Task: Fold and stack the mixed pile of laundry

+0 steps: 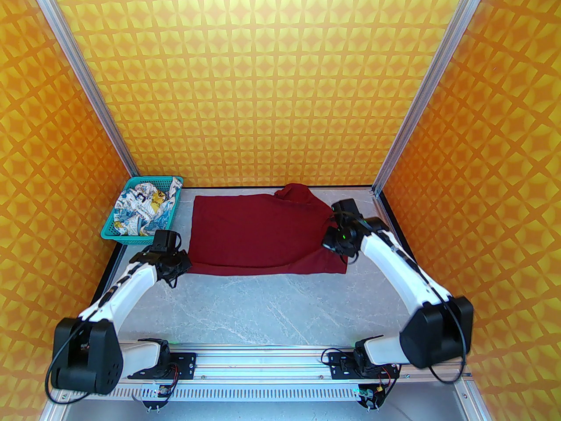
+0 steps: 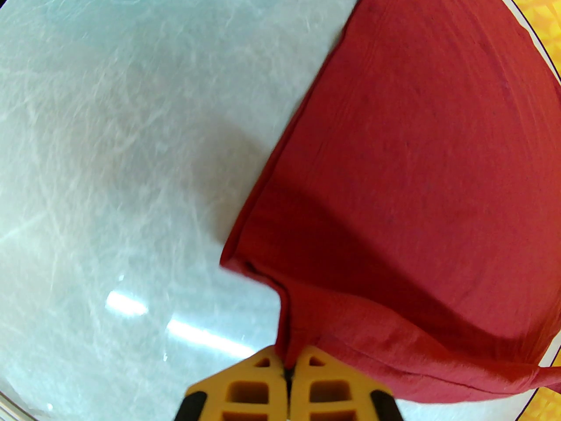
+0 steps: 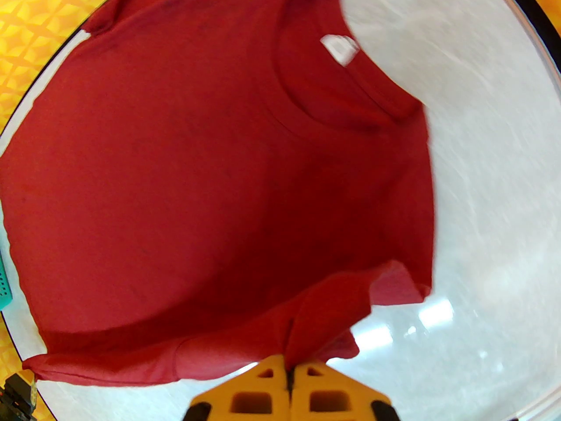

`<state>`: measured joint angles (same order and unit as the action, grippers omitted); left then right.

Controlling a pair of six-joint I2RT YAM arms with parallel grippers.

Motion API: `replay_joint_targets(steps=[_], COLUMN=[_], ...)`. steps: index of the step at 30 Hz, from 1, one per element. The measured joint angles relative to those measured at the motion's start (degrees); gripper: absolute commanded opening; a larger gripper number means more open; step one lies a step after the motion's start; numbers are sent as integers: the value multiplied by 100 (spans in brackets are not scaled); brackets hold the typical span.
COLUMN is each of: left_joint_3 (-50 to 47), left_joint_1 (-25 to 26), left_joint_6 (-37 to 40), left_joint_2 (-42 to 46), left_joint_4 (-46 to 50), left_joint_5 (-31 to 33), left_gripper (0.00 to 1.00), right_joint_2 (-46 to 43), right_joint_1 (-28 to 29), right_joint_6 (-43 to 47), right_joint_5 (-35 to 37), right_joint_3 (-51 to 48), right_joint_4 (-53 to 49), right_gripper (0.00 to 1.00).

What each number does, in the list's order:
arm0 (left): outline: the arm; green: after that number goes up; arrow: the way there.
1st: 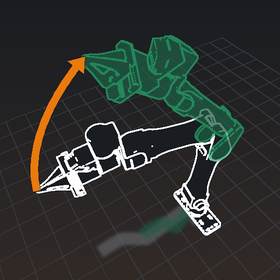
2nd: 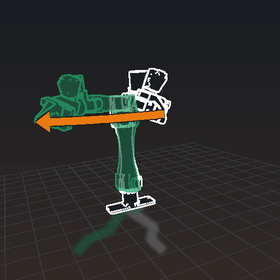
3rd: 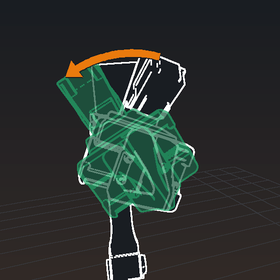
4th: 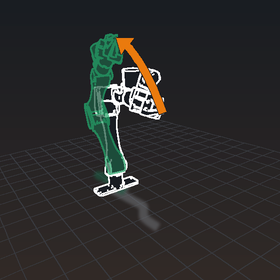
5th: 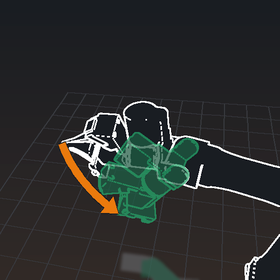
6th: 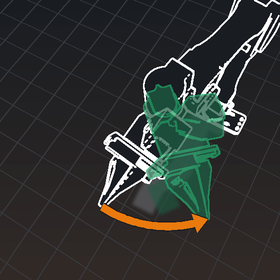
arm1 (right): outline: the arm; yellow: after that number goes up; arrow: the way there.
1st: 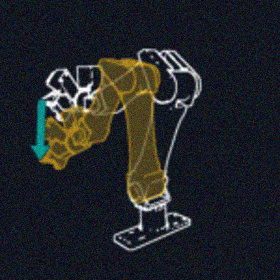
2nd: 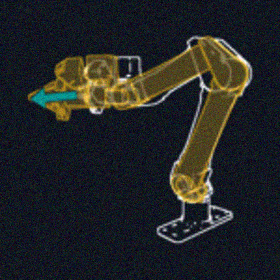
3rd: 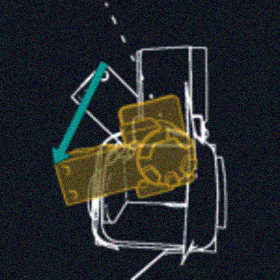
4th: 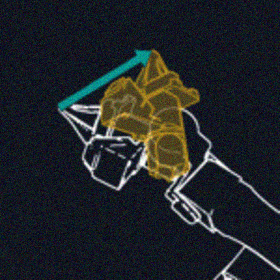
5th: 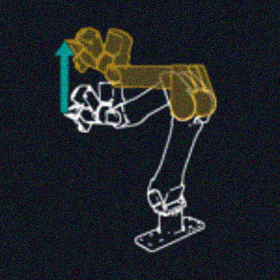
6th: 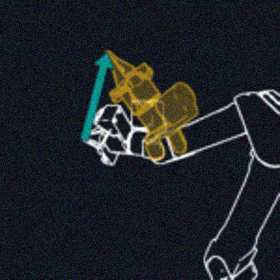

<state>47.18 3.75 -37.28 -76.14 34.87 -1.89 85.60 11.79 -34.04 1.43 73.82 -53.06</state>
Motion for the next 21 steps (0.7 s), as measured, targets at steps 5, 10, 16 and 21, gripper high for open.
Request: replay_joint_targets(steps=[5,10,16,21], left_joint_3=[101,162,181,251], left_joint_1=[-109,-151,-157,-221], left_joint_6=[-39,-114,-236,-306], left_joint_2=[-385,-612,-852,-1019], left_joint_4=[-142,-264,-382,-426], left_joint_5=[-2,-2,-4,-20], left_gripper=[0,0,0,0], right_joint_2=[573,1038,1539,1923], right_joint_1=[-68,-101,-144,-168], right_joint_6=[170,323,520,654], right_joint_5=[-177,-254,-297,-350], right_joint_3=[490,925,1368,1762], right_joint_4=[114,188,164,149], right_gripper=[0,0,0,0])
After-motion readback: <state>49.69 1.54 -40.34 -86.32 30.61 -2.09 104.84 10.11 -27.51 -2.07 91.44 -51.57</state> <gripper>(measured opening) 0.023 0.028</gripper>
